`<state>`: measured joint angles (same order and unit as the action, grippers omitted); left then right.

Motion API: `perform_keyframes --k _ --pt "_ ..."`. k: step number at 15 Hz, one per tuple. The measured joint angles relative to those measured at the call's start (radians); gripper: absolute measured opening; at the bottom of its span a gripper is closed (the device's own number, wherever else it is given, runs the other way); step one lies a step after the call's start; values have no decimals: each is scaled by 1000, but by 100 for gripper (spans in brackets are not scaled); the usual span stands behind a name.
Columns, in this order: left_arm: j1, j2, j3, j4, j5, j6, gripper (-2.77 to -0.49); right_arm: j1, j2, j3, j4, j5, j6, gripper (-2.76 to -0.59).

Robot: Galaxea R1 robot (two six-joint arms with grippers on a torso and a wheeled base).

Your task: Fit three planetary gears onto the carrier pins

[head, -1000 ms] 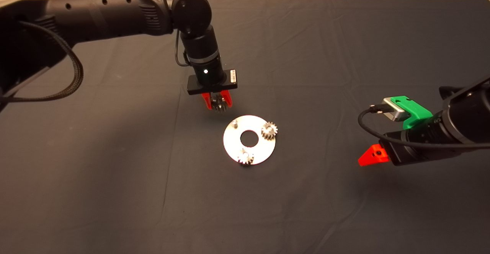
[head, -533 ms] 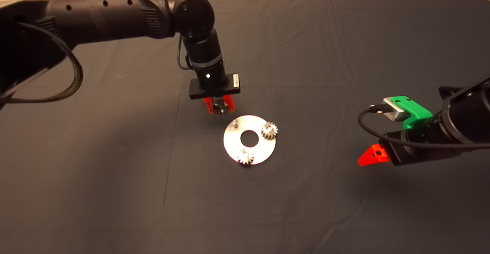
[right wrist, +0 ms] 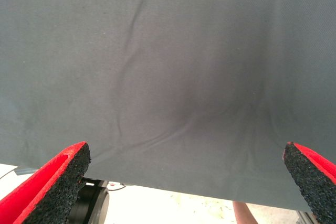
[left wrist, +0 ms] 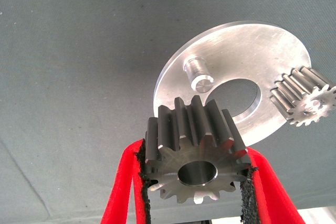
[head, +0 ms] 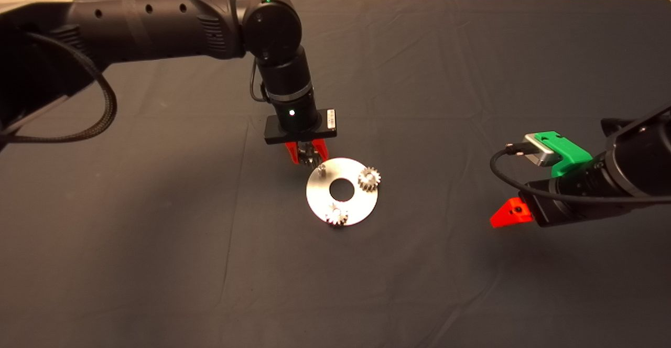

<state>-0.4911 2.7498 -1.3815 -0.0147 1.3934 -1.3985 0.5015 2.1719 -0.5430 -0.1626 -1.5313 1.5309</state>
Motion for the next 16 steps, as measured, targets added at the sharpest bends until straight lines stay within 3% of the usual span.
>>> perform_keyframes --k 3,6,9,13,16 --pt "0 1 0 0 -36 11 -256 0 0 0 0 0 0 -61" --pt "1 1 -2 36 -42 27 -256 0 0 0 0 0 0 -61" --pt "38 1 -3 47 -60 35 -256 0 0 0 0 0 0 -61" --pt "76 1 -2 50 -62 36 -256 0 0 0 0 0 0 -61" --pt "77 1 -2 78 -63 46 -256 0 0 0 0 0 0 -61"
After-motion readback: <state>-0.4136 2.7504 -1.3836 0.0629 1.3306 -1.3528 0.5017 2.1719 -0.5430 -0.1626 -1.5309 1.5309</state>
